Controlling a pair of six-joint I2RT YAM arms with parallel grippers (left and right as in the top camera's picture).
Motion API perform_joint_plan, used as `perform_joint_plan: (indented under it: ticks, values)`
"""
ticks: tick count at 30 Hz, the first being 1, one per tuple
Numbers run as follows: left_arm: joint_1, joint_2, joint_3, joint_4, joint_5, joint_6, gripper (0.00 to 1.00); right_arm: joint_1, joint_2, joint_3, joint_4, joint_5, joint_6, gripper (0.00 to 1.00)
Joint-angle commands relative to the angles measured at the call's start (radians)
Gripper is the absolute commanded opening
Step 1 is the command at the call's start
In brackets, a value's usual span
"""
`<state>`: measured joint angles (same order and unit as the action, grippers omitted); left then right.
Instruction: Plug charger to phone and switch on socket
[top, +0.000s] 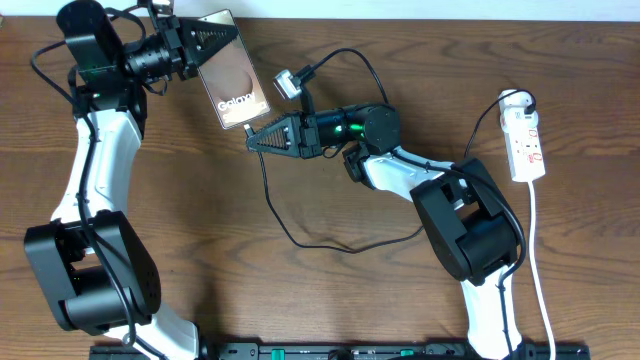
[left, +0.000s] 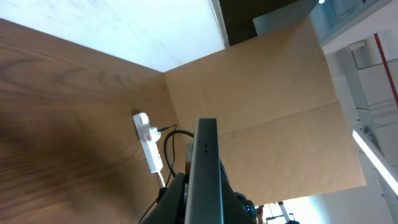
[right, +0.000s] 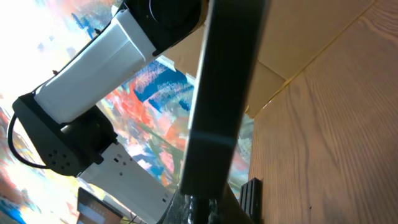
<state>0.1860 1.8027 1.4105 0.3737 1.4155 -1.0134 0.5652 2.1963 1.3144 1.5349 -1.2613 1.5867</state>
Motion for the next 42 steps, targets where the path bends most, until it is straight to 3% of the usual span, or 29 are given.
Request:
perform_joint_plan:
  ticks: [1,21,42]
  values:
    - [0.003,-0.025,0.007,0.011,-0.025,0.011,0.08,0.000,0.000,0.006,0.040,0.026,-0.024,0.01]
    - [0.002,-0.024,0.007,0.010,-0.036,0.018,0.07,-0.029,0.000,0.006,0.039,0.040,-0.040,0.01]
    - [0.002,-0.024,0.007,0.010,-0.036,-0.002,0.07,-0.023,0.000,0.006,-0.069,0.030,-0.109,0.01]
